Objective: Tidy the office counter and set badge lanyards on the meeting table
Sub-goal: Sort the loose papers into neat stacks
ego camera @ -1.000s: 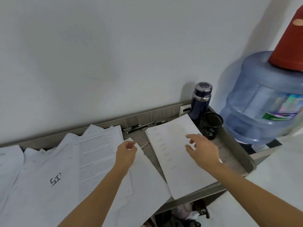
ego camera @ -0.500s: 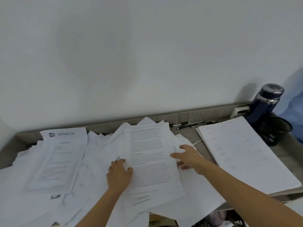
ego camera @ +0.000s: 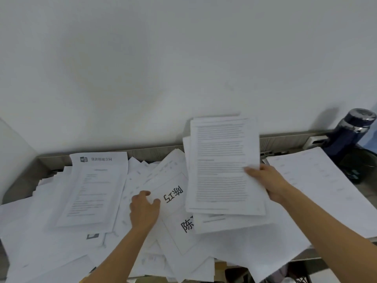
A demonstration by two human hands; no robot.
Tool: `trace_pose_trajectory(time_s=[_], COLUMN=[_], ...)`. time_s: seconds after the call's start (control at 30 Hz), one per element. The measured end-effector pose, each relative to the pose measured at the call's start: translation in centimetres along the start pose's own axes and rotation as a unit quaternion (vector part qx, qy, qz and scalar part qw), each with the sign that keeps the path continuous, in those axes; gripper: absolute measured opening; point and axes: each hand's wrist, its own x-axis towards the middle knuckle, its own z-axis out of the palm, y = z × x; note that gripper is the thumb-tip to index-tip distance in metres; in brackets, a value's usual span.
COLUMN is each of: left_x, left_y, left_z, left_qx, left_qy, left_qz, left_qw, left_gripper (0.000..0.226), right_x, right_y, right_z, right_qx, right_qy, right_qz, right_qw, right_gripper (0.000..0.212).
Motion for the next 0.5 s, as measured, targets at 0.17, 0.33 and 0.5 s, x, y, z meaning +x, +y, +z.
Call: trace_pose_trajectory(time_s=[0.17,0.33,0.5], left_x=[0.5,2.7,3.8], left_y=[0.0,0.2,0.5], left_z=[0.0,-1.7,-1.9], left_qx=[0.038,0.118,-0.139], left_qy=[-0.024,-0.001,-0.025], left_qz=[0.023,0.004,-0.079], left_qw=[0.999,0.993,0.987], left_gripper=[0.044,0.051,0.046], right_x=[-0.3,-1.0,-0.6], right_y=[0.3,5.0,4.6], right_z=[0.3,3.0,5.1], right_qx=[-0.096,-0.248,-0.275], right_qy=[0.005,0.021,-0.062], right_qz=[0.021,0.05,0.032], right_qw=[0.995,0.967,0.959], right_gripper=[0.018,0.014,0.015])
